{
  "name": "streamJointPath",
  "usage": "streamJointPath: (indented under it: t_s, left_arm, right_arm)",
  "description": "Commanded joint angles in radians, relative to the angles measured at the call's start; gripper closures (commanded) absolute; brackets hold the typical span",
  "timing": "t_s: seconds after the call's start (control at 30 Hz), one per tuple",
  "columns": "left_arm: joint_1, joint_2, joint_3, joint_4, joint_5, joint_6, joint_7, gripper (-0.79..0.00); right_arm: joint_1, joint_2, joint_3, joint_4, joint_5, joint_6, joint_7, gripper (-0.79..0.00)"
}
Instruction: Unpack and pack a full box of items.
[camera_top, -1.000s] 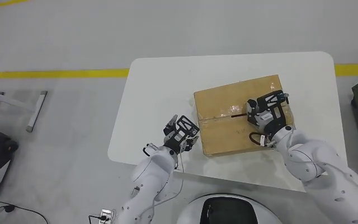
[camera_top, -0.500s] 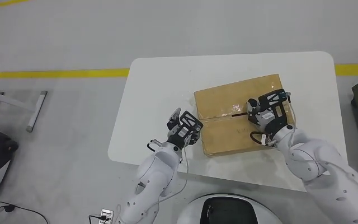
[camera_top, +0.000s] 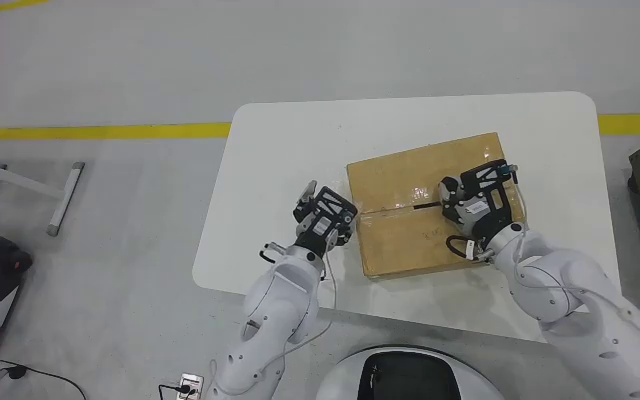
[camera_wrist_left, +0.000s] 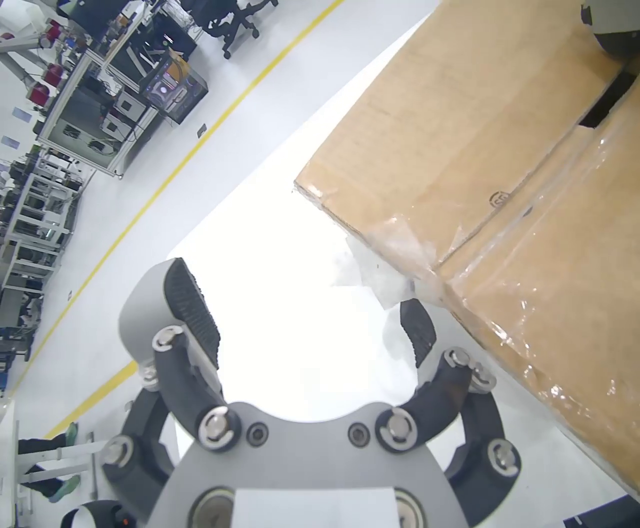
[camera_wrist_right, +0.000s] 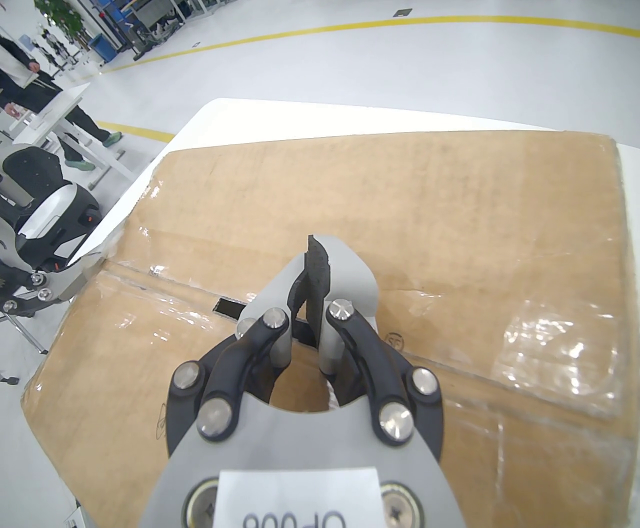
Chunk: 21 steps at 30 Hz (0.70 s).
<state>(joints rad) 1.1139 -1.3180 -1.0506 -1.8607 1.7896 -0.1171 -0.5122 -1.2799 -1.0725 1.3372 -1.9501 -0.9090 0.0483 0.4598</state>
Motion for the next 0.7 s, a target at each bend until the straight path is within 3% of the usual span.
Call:
streamJointPath:
  t_s: [0.0, 0.37, 0.67]
  left_arm:
    - [-0.004, -0.002, -0.001, 0.001, 0.000, 0.003, 0.005, -0.785]
    - [-0.034, -0.016, 0.018, -0.026, -0.001, 0.005, 0.008, -0.785]
    - [-0.104, -0.036, 0.073, -0.001, 0.033, -0.014, -0.017, -0.785]
  right_arm:
    - [0.000, -0.001, 0.000, 0.000, 0.002, -0.001, 0.001, 0.000]
    - [-0.006, -0.007, 0.011, -0.020, 0.009, -0.003, 0.006, 0.000]
    - [-0.068, -0.004, 0.158, -0.096, 0.096, 0.017, -0.013, 0.000]
